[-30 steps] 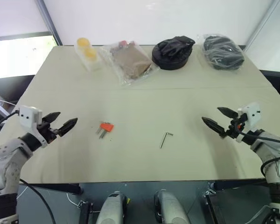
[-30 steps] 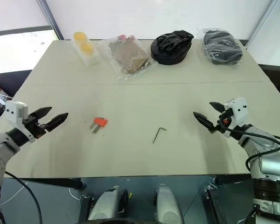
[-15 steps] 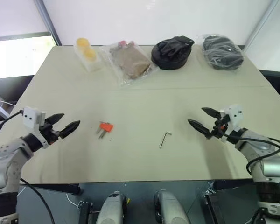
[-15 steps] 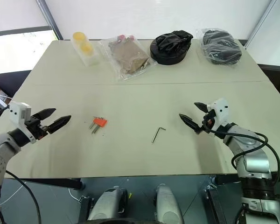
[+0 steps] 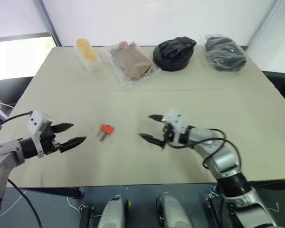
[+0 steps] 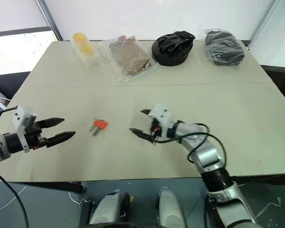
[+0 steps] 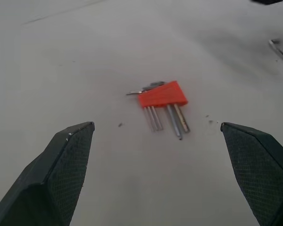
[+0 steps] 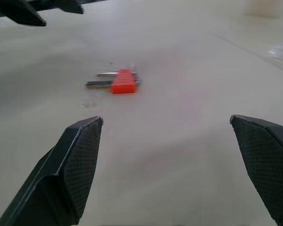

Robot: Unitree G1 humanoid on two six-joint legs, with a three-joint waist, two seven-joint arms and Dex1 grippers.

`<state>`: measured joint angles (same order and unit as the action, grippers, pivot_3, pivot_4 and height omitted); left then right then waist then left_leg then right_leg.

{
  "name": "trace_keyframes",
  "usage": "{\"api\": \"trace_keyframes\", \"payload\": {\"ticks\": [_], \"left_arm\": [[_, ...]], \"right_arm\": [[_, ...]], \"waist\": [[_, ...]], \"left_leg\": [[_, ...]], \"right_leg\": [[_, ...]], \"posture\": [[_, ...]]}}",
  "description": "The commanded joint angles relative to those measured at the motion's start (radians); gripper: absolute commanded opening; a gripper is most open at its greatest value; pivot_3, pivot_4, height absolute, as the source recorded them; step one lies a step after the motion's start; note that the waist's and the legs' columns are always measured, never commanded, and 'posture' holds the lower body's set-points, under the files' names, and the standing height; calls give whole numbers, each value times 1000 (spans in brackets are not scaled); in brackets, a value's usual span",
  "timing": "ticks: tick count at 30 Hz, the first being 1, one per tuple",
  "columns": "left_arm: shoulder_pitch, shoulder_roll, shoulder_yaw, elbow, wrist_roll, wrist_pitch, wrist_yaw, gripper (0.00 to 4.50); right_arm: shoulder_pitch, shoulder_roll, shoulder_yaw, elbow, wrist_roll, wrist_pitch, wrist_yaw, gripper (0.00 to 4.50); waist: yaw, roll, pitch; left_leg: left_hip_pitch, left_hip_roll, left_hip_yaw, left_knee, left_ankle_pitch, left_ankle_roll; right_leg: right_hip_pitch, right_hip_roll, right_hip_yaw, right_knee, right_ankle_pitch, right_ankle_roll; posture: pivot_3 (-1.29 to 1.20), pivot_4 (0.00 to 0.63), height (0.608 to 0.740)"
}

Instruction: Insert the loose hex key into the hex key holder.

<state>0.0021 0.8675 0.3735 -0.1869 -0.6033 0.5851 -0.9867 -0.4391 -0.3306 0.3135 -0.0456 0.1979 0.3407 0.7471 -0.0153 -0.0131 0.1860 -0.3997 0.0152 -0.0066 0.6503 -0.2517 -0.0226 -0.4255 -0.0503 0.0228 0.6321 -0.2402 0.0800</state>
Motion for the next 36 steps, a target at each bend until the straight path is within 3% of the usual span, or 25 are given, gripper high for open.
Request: {"api": "trace_keyframes", "payload": {"ticks": [1,16,30,33,36], "left_arm": [[8,4,61,-55,-25,18,34,4479],[65,-85,71,-141,-43,33,144,4479],[66,-131,44,-137,-11,-4,197,4479],[55,-136,38,-124,-1,-17,206,4500],[50,-139,34,-118,1,-20,209,4500]], "right_arm": [[-54,70,49,98,-65,-55,-30,4500],[-261,318,121,519,-216,-200,-70,4500],[-296,395,72,671,-243,-193,-100,4500],[-300,398,73,701,-254,-203,-102,3748],[-304,402,73,720,-258,-218,-102,2167]], "waist": [[0,-1,0],[-7,-1,-1],[-25,-2,-1],[-27,-2,-1],[-28,-2,-1]], "left_leg": [[0,0,0,0,0,0],[1,1,-1,0,0,0],[3,1,-2,-2,0,-1],[4,1,-2,-2,0,-1],[4,1,-2,-2,0,-1]], "right_leg": [[0,0,0,0,0,0],[-1,0,1,1,2,-2],[-1,0,2,3,2,-3],[-1,-1,2,3,2,-3],[-1,-1,2,3,2,-3]], "posture": [[0,150,740],[0,150,740],[0,150,740],[0,150,740],[0,150,740]]}}
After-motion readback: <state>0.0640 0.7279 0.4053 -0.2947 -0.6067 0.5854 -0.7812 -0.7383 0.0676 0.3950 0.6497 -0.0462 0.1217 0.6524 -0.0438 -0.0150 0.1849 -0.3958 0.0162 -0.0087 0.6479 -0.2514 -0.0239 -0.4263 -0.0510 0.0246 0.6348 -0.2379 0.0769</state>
